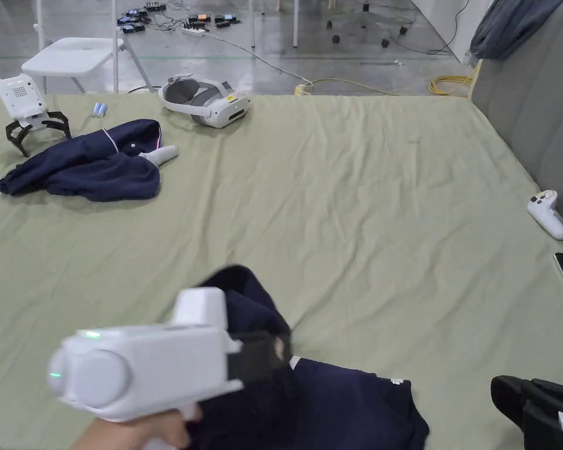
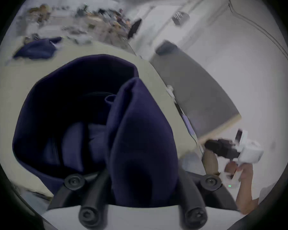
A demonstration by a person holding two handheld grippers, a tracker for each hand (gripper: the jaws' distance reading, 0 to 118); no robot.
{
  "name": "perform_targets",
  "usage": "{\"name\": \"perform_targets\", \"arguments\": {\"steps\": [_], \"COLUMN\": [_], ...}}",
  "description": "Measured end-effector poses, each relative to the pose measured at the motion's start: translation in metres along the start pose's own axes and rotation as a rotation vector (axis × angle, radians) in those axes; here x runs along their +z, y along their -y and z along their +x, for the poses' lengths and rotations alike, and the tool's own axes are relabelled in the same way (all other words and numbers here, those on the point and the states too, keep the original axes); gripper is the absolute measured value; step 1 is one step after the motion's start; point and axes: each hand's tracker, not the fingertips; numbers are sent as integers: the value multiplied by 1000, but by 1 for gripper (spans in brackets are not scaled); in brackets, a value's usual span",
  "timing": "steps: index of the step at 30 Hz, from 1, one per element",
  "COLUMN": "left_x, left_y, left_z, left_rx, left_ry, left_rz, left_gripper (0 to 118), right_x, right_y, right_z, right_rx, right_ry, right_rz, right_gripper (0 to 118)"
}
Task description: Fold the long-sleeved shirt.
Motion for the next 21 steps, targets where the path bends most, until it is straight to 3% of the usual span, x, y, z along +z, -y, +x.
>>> {"name": "perform_targets", "arguments": {"steps": [4,7,9,11,15,19,20,21], "left_x": [-97,-125,-115,-102,-56,2,18,30], "left_y": [38,50,43,32,8,-11,-16,-19], "left_z": [2,-15,-10,0,17,18,13,8], "left_rx": [-18,94,145,131,-7,27,42,59], "left_ry": [-10,86,190,198,240,307,323,328], "left_rz": [-221,-280,-196,-190,-98,25,61,83], "left_gripper": [23,76,93,103,105,104,97,81], "right_x": [9,16,20,21,14,1,-2,-5], "right_y": [6,10,14,17,23,27,24,24], "right_z": [7,12,15,19,21,15,8,4], "right_rx": [-15,-30,-35,-45,-53,-66,-60,-51], "right_ry": [11,27,34,41,47,26,9,-6], "right_rz": [2,8,8,1,-24,-49,-57,-63], "right_gripper": [0,0,0,0,0,0,0,0]}}
